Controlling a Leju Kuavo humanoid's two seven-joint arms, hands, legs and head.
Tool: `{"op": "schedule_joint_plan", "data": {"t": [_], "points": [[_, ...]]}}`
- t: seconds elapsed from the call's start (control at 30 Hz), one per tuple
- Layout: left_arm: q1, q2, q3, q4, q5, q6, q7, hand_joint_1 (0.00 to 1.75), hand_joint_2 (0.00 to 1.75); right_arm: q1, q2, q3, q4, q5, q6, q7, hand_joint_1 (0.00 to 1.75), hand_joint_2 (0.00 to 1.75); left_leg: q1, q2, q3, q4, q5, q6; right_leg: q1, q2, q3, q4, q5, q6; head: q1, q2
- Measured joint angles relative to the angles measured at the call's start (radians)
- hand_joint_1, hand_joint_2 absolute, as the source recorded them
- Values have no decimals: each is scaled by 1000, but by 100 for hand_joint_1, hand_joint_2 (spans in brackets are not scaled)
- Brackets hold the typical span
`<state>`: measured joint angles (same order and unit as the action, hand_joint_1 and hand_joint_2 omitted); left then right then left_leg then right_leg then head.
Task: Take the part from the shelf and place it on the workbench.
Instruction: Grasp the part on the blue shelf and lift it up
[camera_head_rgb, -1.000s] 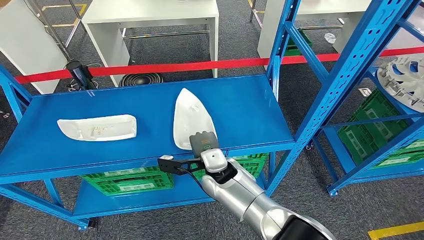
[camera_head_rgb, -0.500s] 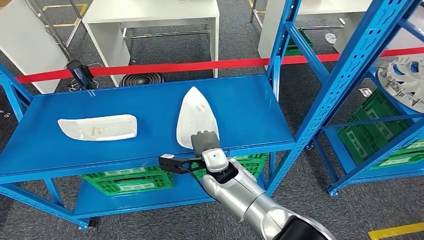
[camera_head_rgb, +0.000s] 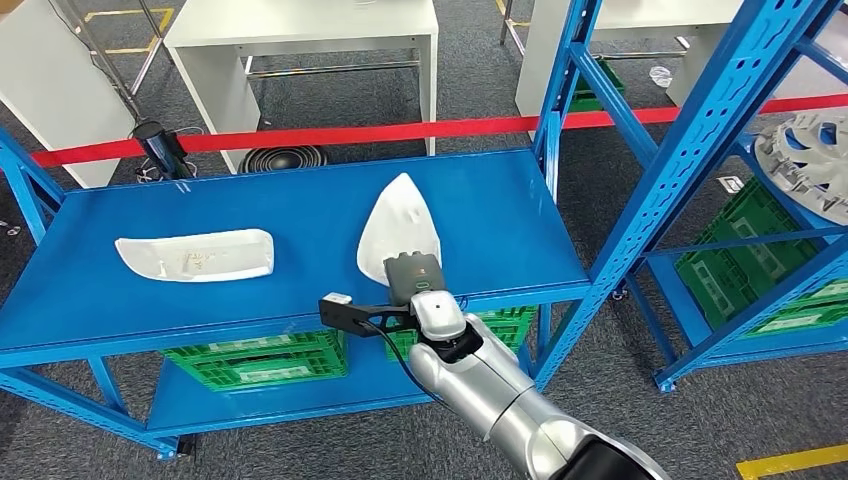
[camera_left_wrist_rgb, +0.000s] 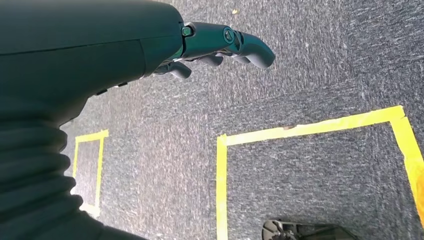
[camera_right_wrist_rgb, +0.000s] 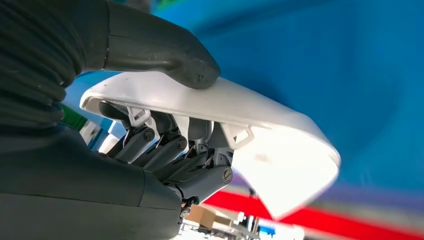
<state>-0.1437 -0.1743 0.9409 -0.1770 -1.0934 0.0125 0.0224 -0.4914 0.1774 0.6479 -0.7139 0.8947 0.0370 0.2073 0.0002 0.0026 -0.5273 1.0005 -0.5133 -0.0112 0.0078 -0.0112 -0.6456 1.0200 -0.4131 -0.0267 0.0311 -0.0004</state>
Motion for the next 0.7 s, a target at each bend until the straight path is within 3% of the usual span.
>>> {"op": "schedule_joint_plan", "data": {"t": [0.13,0.3,0.47,0.63,0.7], "points": [[3,0,8,0,8,-7,-21,0,175,32,-1,-49,-130,-98,-93,-133,175,175,0,0,1,0,0,0,0,0,-3,0,0,0,0,0],[8,0,19,0,11,-24,-37,0,175,82,-18,-108,-376,-269,-150,-369,175,175,0,-1,3,0,2,0,0,0,-5,1,1,-1,0,0],[13,0,27,0,17,-31,-43,0,175,138,-31,-141,-593,-390,-132,-511,175,175,0,-1,-3,0,0,0,0,0,-5,0,1,0,0,0],[23,2,36,0,15,-30,-36,0,175,197,-35,-157,-742,-551,-74,-640,175,175,-4,-1,-4,0,10,16,-6,-1,-4,-4,10,14,-1,0],[26,1,37,1,13,-27,-27,0,175,218,-36,-162,-791,-643,-29,-686,175,175,2,1,0,-15,28,22,-6,3,-13,20,-20,21,0,0]]}}
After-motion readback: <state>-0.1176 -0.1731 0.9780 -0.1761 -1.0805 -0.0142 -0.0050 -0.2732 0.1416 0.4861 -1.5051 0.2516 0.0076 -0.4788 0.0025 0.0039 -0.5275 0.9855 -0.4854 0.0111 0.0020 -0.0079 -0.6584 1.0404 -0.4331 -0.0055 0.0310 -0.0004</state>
